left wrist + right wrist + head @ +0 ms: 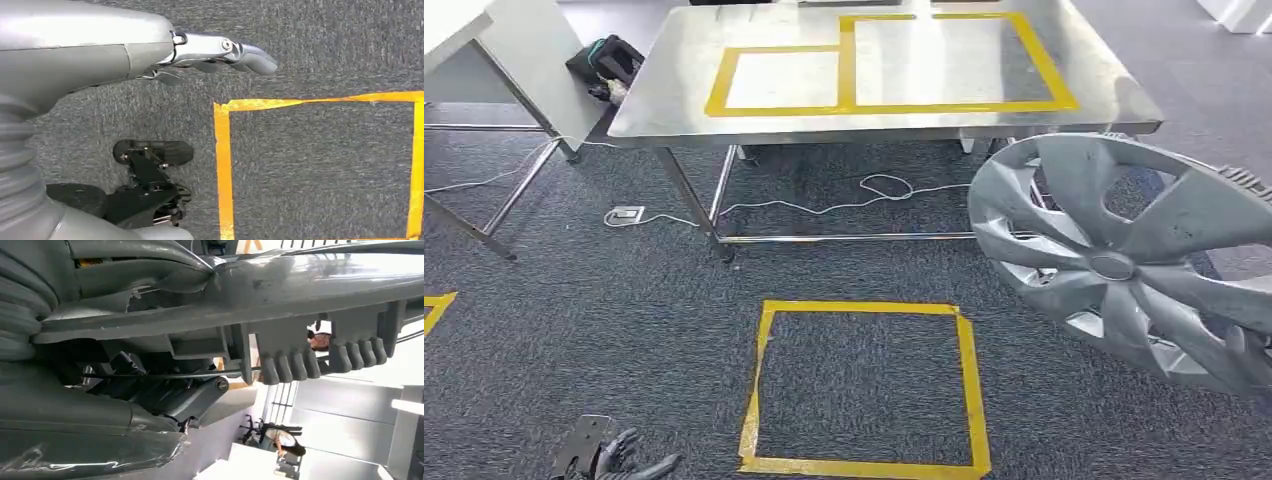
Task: Take the parts from the cabinet and place them on the table.
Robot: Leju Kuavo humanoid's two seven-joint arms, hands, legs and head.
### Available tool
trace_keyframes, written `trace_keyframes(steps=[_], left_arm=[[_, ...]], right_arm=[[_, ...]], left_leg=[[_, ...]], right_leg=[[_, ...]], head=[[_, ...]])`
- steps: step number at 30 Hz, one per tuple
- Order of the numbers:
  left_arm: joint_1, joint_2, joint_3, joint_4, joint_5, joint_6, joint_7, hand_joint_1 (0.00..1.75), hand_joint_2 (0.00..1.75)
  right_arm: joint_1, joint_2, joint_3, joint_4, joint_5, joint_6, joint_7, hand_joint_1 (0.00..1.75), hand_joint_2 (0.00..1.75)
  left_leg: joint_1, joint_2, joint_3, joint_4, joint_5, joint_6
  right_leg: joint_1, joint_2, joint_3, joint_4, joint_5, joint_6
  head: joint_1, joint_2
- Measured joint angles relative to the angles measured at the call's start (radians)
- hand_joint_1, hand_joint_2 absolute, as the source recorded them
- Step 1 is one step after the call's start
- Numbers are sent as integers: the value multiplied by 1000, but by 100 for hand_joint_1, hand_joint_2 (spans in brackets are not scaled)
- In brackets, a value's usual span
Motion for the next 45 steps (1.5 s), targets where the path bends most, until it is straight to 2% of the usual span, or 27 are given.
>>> trace_keyframes(steps=[7, 8, 9, 10, 12, 13, 14, 15, 17, 18, 19, 20, 22, 24, 25, 27, 28, 29, 30, 31, 33, 34, 35, 36, 37, 41, 45], left_arm=[[-1, -4, 6, 11, -12, -13, 0, 0, 175], [-2, -5, 7, 12, -14, -13, 0, 0, 175], [-2, -7, 8, 12, -15, -14, 1, 0, 175], [-2, -7, 11, 12, -15, -14, 1, 0, 175], [-2, -10, 13, 15, -15, -14, 3, 0, 175], [-1, -12, 13, 17, -15, -13, 4, 0, 175], [0, -14, 13, 18, -15, -13, 5, 0, 175], [0, -16, 13, 19, -15, -13, 5, 0, 175], [0, -19, 14, 21, -16, -13, 6, 0, 175], [0, -19, 15, 21, -16, -13, 6, 0, 175], [-1, -15, 18, 24, -18, -13, 7, 0, 175], [0, -16, 19, 24, -19, -14, 7, 0, 175], [2, -15, 21, 25, -21, -13, 7, 0, 175], [2, -15, 22, 27, -21, -13, 8, 0, 175], [0, -15, 22, 27, -23, -13, 8, 0, 175], [0, -16, 22, 27, -23, -13, 8, 0, 175], [1, -17, 22, 27, -23, -13, 8, 0, 175], [2, -18, 22, 28, -23, -13, 8, 0, 175], [2, -19, 22, 28, -23, -13, 9, 0, 175], [2, -19, 22, 28, -23, -13, 10, 0, 175], [1, -19, 24, 28, -23, -13, 11, 0, 175], [0, -19, 24, 28, -24, -13, 12, 0, 175], [-3, -19, 25, 28, -24, -13, 13, 0, 175], [-2, -20, 25, 28, -24, -14, 14, 0, 175], [0, -21, 25, 28, -24, -14, 14, 0, 175], [2, -24, 26, 29, -25, -18, 15, 0, 175], [1, -27, 29, 31, -26, -24, 15, 0, 175]], right_arm=[[-1, 2, 0, 0, -2, 2, 1, 175, 175], [-2, 2, 0, -3, -2, 4, 2, 175, 175], [1, 2, -2, -6, -2, 5, 2, 175, 175], [-4, 2, -2, -6, -2, 6, 2, 175, 175], [-9, 2, -1, -6, -5, 8, 2, 175, 175], [-8, 2, -1, -6, -5, 8, 2, 175, 175], [-7, 2, -1, -5, -5, 10, 2, 175, 175], [-6, 2, -1, -5, -5, 12, 2, 175, 175], [-9, 2, -1, -5, -5, 12, 2, 175, 175], [-10, 2, -1, -5, -5, 13, 2, 175, 175], [-12, 3, 0, -3, -5, 16, 3, 175, 175], [-13, 3, -1, -5, -5, 16, 2, 175, 175], [-12, 4, 2, -5, -5, 17, 2, 175, 175], [-12, 4, 1, -5, -5, 17, 2, 175, 175], [-12, 3, 1, -5, -5, 17, 2, 175, 175], [-12, 4, 1, -5, -5, 17, 2, 175, 175], [-12, 4, 1, -5, -5, 17, 2, 175, 175], [-11, 4, 1, -5, -5, 17, 2, 175, 175], [-10, 4, 1, -5, -5, 17, 2, 175, 175], [-11, 4, 1, -5, -4, 17, 2, 175, 175], [-12, 4, 1, -5, 0, 15, 2, 175, 175], [-12, 4, 2, -5, 2, 14, 2, 175, 175], [-12, 4, 2, -5, 2, 11, 1, 175, 175], [-13, 3, 2, -5, 2, 10, 1, 175, 175], [-12, 4, 2, -5, 3, 9, 1, 175, 175], [-17, 4, 2, -5, 4, 6, 2, 175, 175], [-22, 3, 3, -5, 6, 0, 2, 175, 175]], left_leg=[[-7, 2, -4, 7, -5, 22], [-2, 4, 3, -10, 2, 27], [5, 12, 14, -25, 9, 29], [8, 14, 18, -28, 10, 33], [10, 22, 19, -27, 8, 35], [10, 24, 18, -26, 7, 34], [11, 27, 19, -24, 5, 32], [13, 29, 20, -22, 2, 28], [22, 31, 20, -10, -7, 14], [25, 32, 19, 1, -15, 4], [16, 32, 16, 9, -21, -5], [18, 32, 13, 15, -23, -8], [17, 31, 13, 9, -16, -14], [19, 39, 12, 20, -31, -22], [17, 49, -6, 58, -60, -25], [17, 57, -84, 223, -142, -28], [17, 57, -123, 301, -170, -27], [17, 57, -143, 337, -175, -25], [16, 57, -137, 325, -154, -21], [16, 57, -114, 277, -118, -15], [10, 58, -22, 99, -34, 2], [5, 61, 9, 38, -32, 10], [5, 62, 13, 23, -35, 3], [7, 61, 11, 18, -27, -11], [7, 61, 10, 18, -30, -19], [5, 59, 8, 18, -27, -5], [4, 59, 8, 18, -27, 2]], right_leg=[[-7, 3, 3, -12, 3, 16], [-1, 6, 6, -18, 4, 22], [-2, 1, -2, -3, -7, 21], [0, -7, -23, 43, -40, 24], [-4, -15, -103, 206, -114, 32], [-5, -17, -138, 270, -133, 37], [-7, -18, -153, 291, -129, 40], [-9, -19, -141, 262, -99, 44], [-16, -23, -60, 97, -9, 55], [-22, -30, -15, 10, 14, 65], [-13, -20, -14, 10, -2, 59], [-15, -13, -7, 9, 2, 33], [-13, -13, -16, 20, 2, 17], [-16, -14, -14, 18, 3, 0], [-16, -15, -15, 18, 3, -6], [-13, -16, -18, 18, 4, -11], [-12, -16, -20, 18, 4, -12], [-10, -16, -21, 18, 4, -12], [-9, -16, -21, 18, 5, -13], [-7, -16, -21, 18, 5, -13], [-5, -16, -17, 18, 5, -12], [-4, -16, -19, 19, 4, -9], [2, -15, -23, 22, 3, -3], [3, -18, -26, 24, 1, -4], [2, -18, -25, 20, 4, -18], [1, -19, -15, 1, 14, -3], [0, -19, -12, -8, 19, 7]], head=[[-1, 0], [0, 0], [0, 0], [4, 0], [7, 0], [6, 0], [8, 0], [6, 0], [7, 0], [8, 0], [10, 0], [8, 0], [7, 0], [6, 0], [5, 0], [5, 0], [5, 0], [5, 0], [5, 0], [5, 0], [5, 0], [5, 0], [6, 0], [7, 0], [7, 0], [7, 0], [7, 0]])
